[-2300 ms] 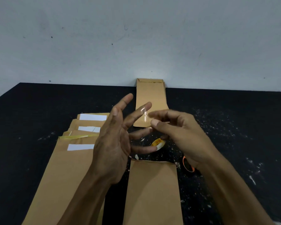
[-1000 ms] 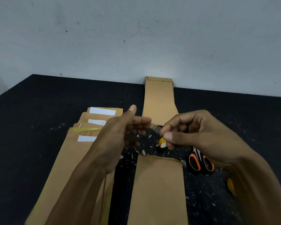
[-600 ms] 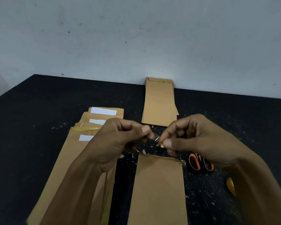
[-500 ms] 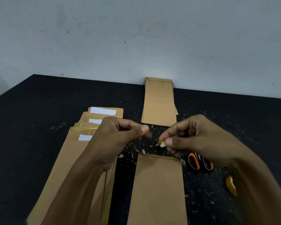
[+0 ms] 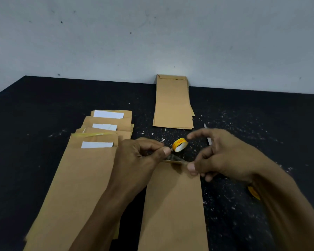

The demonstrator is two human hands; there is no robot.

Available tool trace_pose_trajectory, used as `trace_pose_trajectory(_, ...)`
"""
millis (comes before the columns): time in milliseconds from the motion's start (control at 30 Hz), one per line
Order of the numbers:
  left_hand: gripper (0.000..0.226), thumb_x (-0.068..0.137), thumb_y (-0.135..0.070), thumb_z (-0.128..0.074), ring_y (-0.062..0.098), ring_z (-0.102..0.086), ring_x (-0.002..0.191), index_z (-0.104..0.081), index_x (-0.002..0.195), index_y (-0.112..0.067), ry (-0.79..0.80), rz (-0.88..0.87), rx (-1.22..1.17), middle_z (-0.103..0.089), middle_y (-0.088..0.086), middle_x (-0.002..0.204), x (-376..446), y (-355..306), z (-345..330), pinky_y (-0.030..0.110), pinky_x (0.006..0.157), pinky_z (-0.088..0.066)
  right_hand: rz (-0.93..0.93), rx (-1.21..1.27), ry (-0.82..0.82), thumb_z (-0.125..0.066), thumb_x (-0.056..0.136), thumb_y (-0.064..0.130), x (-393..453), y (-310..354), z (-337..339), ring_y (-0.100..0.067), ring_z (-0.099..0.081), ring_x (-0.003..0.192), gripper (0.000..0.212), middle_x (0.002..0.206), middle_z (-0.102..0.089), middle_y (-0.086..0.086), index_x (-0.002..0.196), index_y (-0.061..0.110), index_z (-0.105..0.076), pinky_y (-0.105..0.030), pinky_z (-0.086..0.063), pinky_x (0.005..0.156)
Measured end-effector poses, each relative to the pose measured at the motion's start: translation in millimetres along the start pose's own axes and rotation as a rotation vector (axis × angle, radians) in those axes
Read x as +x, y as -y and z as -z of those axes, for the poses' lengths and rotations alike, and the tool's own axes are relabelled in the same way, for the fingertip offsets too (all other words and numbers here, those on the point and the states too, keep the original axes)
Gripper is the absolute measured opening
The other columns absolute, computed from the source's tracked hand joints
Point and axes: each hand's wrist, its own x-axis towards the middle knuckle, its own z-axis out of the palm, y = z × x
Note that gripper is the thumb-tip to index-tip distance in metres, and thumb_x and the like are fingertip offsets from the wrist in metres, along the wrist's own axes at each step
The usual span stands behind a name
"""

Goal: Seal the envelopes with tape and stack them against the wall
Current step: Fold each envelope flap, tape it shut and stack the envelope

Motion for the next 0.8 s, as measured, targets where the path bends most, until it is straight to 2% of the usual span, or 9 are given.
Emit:
trace_pose_trajectory(67, 0.005, 0.081, -0.017, -0.079, -0.003, -0.059, 0.055, -0.081, 0.078, -0.021, -0.018, 0.010, -0.004, -0.071, -0.014, 0.064, -2, -1, -2, 0.016, 0.059, -0.043, -0.010, 0.024, -0.022, -0.075, 0.079, -0.011, 3, 0, 3, -0.016, -0.059, 0.052, 0.059, 0.063, -0.070, -0.013, 0.123, 0.017, -0.046, -0.026, -0.047, 0.045)
trace_pose_trajectory(133, 0.006, 0.083, -0.019, -0.078, -0.005, -0.051, 0.045, -0.080, 0.078, -0.019, -0.025, 0.043, -0.011, -0.062, -0.015, 0.048, -3, -1, -3, 0.012, 0.053, -0.038, -0.009, 0.011, -0.051, -0.075, 0.080, -0.008, 7, 0, 5, -0.014, -0.057, 0.051, 0.052, 0.063, -0.070, -0.010, 0.120, 0.013, -0.049, -0.024, -0.042, 0.041)
trace_pose_trajectory(167, 0.008, 0.084, -0.020, -0.077, -0.005, -0.049, 0.042, -0.080, 0.077, -0.018, -0.017, 0.061, -0.010, -0.061, -0.014, 0.047, -3, 0, -2, 0.013, 0.050, -0.038, -0.011, -0.001, -0.063, -0.075, 0.081, -0.006, 9, -1, 5, -0.013, -0.057, 0.051, 0.048, 0.065, -0.071, -0.010, 0.118, 0.012, -0.051, -0.023, -0.040, 0.040)
trace_pose_trajectory(300, 0.018, 0.084, -0.024, -0.077, 0.002, -0.051, 0.044, -0.079, 0.067, -0.019, 0.019, 0.122, 0.072, -0.072, -0.004, 0.061, -5, 7, -2, 0.021, 0.050, -0.041, -0.040, -0.009, -0.056, -0.071, 0.085, -0.006, 14, -9, -3, -0.014, -0.055, 0.051, 0.036, 0.066, -0.067, -0.011, 0.115, 0.008, -0.055, -0.022, -0.036, 0.035)
trace_pose_trajectory(433, 0.022, 0.083, -0.025, -0.078, 0.015, -0.065, 0.054, -0.077, 0.061, -0.019, -0.018, 0.139, 0.164, -0.071, -0.006, 0.060, -9, 13, -2, 0.017, 0.047, -0.045, -0.065, 0.000, -0.061, -0.065, 0.088, -0.007, 16, -18, -14, -0.016, -0.053, 0.050, 0.029, 0.067, -0.066, -0.012, 0.112, 0.005, -0.056, -0.021, -0.032, 0.033)
trace_pose_trajectory(567, 0.014, 0.081, -0.027, -0.080, 0.000, -0.059, 0.046, -0.080, 0.068, -0.022, -0.071, 0.115, 0.215, -0.069, -0.012, 0.056, -14, 14, -4, 0.012, 0.050, -0.044, -0.072, -0.013, -0.118, -0.061, 0.088, -0.008, 18, -26, -25, -0.015, -0.054, 0.043, 0.026, 0.066, -0.065, -0.014, 0.111, 0.004, -0.054, -0.020, -0.029, 0.032)
trace_pose_trajectory(633, 0.008, 0.079, -0.031, -0.080, -0.003, -0.059, 0.048, -0.081, 0.073, -0.027, -0.113, 0.086, 0.249, -0.065, -0.018, 0.052, -19, 13, -7, 0.013, 0.053, -0.045, -0.062, 0.006, -0.153, -0.058, 0.088, -0.009, 19, -29, -27, -0.015, -0.051, 0.040, 0.024, 0.065, -0.063, -0.016, 0.109, 0.002, -0.053, -0.018, -0.028, 0.032)
trace_pose_trajectory(800, 0.009, 0.073, -0.041, -0.083, -0.002, -0.065, 0.059, -0.080, 0.074, -0.032, -0.208, 0.023, 0.254, -0.069, -0.020, 0.061, -32, 9, -17, 0.032, 0.060, -0.057, -0.043, 0.057, -0.209, -0.060, 0.089, -0.007, 19, -32, -29, -0.013, -0.047, 0.038, 0.019, 0.058, -0.057, -0.011, 0.104, 0.004, -0.056, -0.017, -0.031, 0.032)
